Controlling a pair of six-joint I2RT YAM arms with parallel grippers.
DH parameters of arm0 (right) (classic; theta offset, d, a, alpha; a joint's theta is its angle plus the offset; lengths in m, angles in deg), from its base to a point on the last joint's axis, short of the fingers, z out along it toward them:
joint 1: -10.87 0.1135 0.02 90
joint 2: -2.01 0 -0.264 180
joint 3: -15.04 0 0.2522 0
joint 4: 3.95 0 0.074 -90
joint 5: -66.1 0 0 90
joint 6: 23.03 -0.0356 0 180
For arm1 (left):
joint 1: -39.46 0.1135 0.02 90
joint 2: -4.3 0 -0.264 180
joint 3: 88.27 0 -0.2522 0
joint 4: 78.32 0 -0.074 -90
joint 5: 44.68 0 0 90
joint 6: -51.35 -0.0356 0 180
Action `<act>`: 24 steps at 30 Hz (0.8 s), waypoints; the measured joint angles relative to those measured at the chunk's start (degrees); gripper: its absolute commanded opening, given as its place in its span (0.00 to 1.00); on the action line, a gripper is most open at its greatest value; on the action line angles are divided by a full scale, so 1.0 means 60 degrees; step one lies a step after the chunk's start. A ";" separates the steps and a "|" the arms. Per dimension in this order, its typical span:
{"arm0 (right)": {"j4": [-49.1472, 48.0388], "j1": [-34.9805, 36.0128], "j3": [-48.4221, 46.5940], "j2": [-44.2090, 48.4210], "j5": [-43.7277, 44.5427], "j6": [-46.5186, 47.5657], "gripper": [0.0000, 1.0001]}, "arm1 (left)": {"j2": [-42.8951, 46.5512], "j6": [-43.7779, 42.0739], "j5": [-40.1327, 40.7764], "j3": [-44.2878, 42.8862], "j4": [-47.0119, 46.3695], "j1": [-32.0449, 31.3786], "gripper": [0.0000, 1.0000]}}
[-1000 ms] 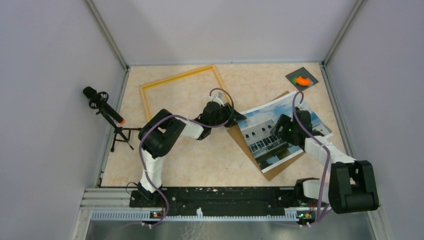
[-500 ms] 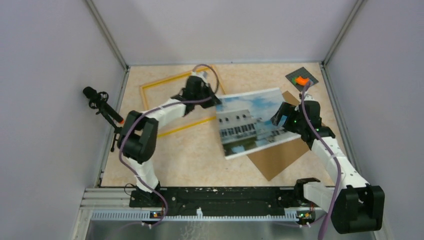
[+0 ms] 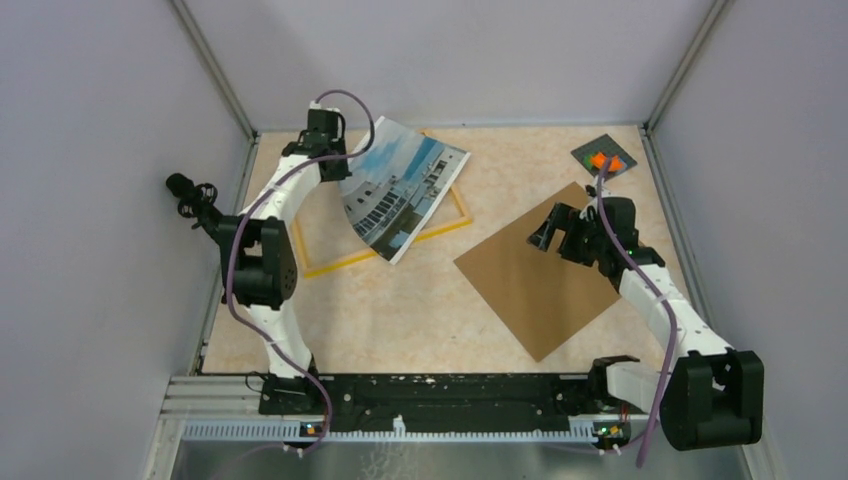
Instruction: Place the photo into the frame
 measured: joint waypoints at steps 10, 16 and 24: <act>-0.1424 0.0317 -0.0076 -0.1286 -0.0729 -0.0372 0.97 | -0.0423 -0.0820 -0.0186 0.1104 0.1217 -0.0080 0.00; -0.2885 0.0823 -0.1909 -0.4765 -0.1574 -0.0882 0.96 | 0.0780 -0.0962 -0.0331 0.2102 0.1264 -0.0080 0.00; -0.3639 0.3053 -0.3413 -0.5701 -0.0805 0.1049 0.99 | 0.1847 0.0273 -0.1235 0.2626 0.1300 -0.0080 0.00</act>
